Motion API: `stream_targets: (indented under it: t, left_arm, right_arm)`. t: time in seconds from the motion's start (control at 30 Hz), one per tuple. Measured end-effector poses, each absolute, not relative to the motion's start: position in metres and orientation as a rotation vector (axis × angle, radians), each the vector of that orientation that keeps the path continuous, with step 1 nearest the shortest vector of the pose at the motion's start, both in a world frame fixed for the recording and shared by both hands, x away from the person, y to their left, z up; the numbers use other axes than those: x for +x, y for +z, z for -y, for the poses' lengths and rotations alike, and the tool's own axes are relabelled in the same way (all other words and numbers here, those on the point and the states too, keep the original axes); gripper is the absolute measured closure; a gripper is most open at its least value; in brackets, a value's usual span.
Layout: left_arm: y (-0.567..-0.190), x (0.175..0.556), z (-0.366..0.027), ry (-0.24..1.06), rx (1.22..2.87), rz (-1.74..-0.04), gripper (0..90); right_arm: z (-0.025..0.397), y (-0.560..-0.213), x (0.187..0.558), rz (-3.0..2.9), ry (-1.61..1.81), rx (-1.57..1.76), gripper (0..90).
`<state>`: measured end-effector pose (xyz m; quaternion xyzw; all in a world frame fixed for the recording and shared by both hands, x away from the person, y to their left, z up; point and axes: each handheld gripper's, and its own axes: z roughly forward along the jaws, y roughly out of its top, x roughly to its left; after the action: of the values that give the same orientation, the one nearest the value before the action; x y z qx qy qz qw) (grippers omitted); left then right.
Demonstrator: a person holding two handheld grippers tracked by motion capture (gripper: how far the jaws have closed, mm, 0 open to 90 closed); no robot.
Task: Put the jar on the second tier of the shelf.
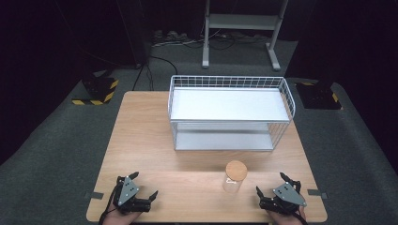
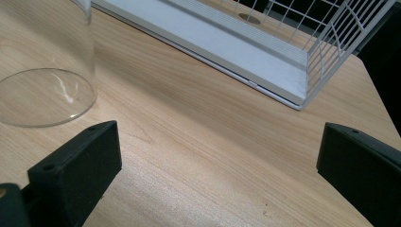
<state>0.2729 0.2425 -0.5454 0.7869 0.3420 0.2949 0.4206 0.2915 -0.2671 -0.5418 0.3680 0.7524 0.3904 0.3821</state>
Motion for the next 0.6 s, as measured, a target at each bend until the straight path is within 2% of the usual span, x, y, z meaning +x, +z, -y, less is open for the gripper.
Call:
stream_targets:
  t: [0.6]
  left_arm:
    - [-0.5467,0.2706,-0.2356,0.774,2.03,-0.801,0.7]
  right_arm:
    - [0.2666,-0.5418,0.2919,-1.929,0.999,0.924,0.0]
